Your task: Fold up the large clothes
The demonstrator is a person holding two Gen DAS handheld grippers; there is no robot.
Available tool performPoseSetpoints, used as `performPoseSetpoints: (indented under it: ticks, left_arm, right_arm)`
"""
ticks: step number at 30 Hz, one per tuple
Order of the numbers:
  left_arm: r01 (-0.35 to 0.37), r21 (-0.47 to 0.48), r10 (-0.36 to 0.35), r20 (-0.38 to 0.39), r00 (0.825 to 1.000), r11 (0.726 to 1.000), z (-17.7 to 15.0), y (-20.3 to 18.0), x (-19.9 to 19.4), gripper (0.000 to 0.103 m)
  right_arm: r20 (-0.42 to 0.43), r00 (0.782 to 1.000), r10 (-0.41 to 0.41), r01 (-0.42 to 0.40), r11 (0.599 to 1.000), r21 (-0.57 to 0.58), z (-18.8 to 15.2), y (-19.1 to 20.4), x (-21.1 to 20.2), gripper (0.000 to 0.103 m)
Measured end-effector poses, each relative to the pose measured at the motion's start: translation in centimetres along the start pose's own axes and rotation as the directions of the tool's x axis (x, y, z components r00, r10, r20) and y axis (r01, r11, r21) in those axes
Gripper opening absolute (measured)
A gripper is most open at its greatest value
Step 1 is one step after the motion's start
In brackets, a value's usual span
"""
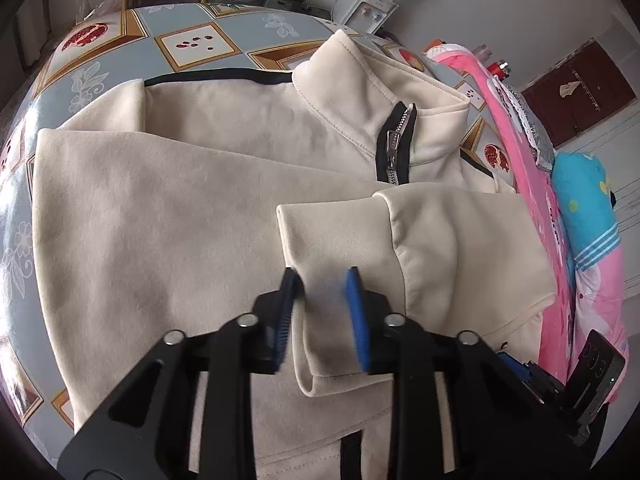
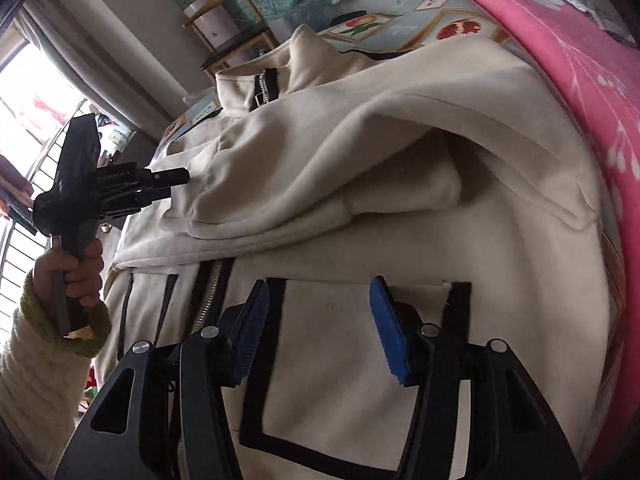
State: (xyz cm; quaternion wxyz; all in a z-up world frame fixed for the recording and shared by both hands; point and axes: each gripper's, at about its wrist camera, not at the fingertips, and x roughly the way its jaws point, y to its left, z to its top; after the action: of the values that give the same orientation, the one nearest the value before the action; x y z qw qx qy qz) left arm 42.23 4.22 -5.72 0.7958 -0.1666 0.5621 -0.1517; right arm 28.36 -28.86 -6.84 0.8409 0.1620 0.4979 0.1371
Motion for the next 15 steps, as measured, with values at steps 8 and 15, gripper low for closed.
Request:
performPoseSetpoints:
  ticks: [8, 15]
  left_arm:
    - [0.015, 0.097, -0.035, 0.206, 0.978, 0.995, 0.7, -2.8, -8.6, 0.004]
    - [-0.119, 0.031, 0.108, 0.255, 0.961, 0.992, 0.3, 0.6, -13.5, 0.003]
  right_arm:
    - [0.043, 0.997, -0.071, 0.075, 0.993, -0.091, -0.4, 0.8, -0.9, 0.052]
    - [0.015, 0.996, -0.089, 0.09, 0.99, -0.107, -0.8, 0.4, -1.0, 0.052]
